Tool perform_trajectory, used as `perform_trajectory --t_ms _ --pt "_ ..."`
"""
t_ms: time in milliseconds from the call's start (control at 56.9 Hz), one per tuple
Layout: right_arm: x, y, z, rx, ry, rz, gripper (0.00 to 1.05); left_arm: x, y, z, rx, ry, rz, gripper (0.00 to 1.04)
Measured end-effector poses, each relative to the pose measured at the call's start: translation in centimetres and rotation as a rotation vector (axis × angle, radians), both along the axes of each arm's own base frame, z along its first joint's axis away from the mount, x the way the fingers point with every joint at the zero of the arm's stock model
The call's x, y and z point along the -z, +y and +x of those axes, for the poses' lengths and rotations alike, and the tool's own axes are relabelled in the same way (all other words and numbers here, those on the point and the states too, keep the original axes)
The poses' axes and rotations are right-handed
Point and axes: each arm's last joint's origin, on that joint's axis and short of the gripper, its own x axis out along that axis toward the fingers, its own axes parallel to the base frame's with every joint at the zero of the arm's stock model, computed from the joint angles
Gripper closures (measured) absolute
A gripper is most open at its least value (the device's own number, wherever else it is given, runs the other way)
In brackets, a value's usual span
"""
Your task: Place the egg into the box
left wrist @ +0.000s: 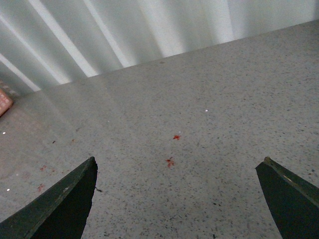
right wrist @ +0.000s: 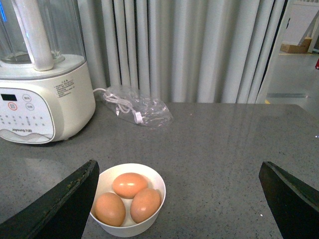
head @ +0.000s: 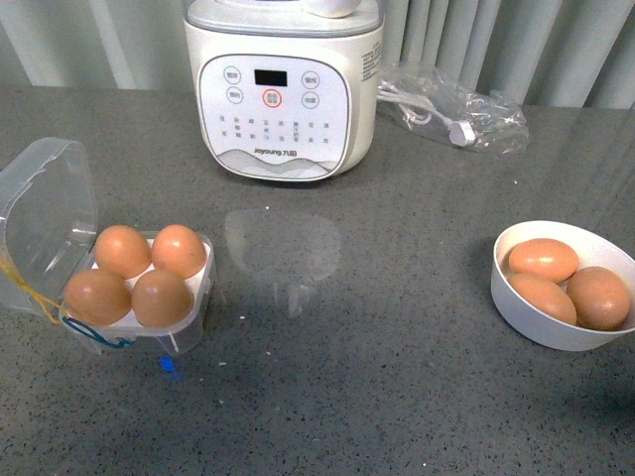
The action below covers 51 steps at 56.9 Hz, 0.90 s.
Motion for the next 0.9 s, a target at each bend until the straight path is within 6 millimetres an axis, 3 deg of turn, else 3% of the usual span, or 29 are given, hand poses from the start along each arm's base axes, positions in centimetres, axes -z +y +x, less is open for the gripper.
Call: perform_trajectory --t_ms 228,316,457,738,896 --pt "0.0 0.0 0.0 0.0 0.0 0.0 0.07 0.6 -2.2 -0.4 0.182 0.136 -0.121 0.07" --pt "0.0 0.0 0.0 0.0 0.0 0.0 0.07 0.3 -2.7 -0.9 0.285 0.204 -0.301 0.07" --pt "0.0 0.0 0.0 0.0 0.0 0.0 0.07 -0.8 -2.4 -0.8 0.3 0.236 -0.591 0.07" --pt "0.0 0.0 0.0 0.0 0.0 0.0 0.07 -1.5 -0.7 -0.8 0.191 0.171 -0.78 0.07" --pt "0.0 0.0 0.0 0.0 0.0 0.0 0.07 -2.9 -0.3 -2.1 0.283 0.107 -0.986 0.07"
